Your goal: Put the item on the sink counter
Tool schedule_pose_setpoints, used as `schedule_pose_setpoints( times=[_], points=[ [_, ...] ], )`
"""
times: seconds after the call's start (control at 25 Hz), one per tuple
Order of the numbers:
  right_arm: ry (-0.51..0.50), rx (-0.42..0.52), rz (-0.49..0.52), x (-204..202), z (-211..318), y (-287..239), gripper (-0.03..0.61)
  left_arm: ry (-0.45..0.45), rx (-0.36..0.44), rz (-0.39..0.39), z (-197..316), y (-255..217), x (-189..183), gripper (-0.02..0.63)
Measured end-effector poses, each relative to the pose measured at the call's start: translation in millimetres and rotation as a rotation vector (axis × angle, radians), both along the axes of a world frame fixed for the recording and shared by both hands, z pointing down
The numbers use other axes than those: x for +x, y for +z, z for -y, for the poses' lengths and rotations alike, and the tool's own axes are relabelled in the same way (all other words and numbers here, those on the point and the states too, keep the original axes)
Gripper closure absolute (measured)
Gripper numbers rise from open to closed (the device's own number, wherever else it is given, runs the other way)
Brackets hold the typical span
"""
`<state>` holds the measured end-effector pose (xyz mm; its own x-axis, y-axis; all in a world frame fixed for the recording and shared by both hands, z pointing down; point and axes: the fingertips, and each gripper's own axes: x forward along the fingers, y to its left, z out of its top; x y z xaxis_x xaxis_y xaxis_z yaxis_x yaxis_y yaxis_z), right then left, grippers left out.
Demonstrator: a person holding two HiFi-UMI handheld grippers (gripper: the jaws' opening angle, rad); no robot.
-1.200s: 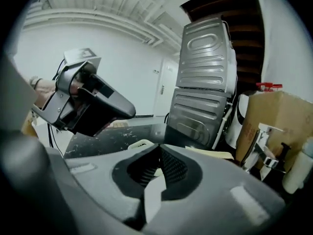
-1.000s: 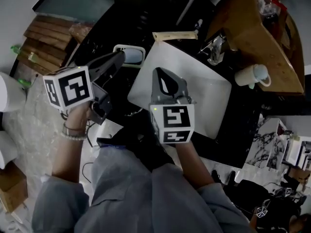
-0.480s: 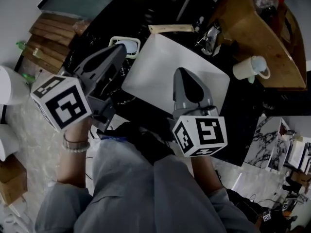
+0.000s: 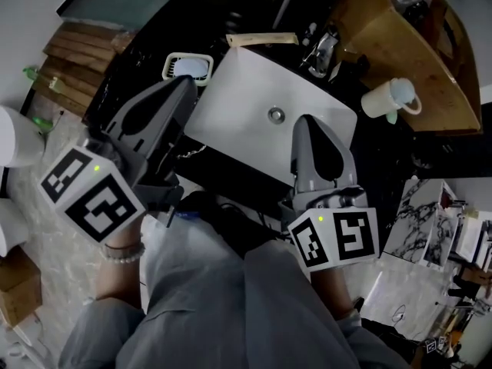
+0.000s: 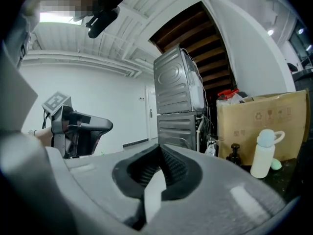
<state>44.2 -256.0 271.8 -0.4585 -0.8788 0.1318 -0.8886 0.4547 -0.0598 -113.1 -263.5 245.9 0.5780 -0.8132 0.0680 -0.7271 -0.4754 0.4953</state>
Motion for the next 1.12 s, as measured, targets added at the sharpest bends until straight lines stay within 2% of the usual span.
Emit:
schedule_pose_setpoints(
  times=[0.4,0.88,1.12],
  points=[
    [-0.006,0.018,0.005,5.8,-14.7,-12.9,0.581,0.012,0.052,0.047,-14.6,-15.5,16.3,0.609],
    [-0.022,0.041,-0.048,3.8,-18.6,-15.3,0.581,0.004,0.066,0.009,-20.2,-20.5,19.6,0.609],
    [-0.029,0.047,-0.063,1.8,-18.1,-17.0,0.581,0.006,0.07,0.018,-19.4,-20.9,22.3,0.609]
  ],
)
